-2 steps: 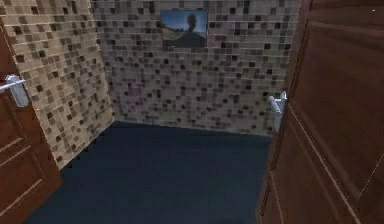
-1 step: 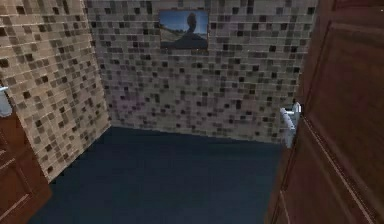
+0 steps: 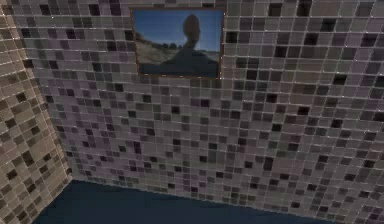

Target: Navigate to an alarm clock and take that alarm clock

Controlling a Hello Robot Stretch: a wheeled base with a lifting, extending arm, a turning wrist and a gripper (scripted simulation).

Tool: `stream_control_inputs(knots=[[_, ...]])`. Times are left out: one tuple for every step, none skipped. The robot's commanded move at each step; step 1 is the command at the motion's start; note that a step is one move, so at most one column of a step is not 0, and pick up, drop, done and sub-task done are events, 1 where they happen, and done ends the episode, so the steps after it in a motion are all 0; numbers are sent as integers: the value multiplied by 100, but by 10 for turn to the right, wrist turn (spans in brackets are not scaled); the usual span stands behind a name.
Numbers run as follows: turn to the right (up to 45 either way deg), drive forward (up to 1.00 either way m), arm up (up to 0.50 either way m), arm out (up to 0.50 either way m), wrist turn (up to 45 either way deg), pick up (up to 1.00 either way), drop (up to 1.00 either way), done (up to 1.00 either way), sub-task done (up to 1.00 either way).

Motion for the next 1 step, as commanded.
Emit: stream_control_inputs(knots=[[-90,0,0,0,0,0,0,0,0]])
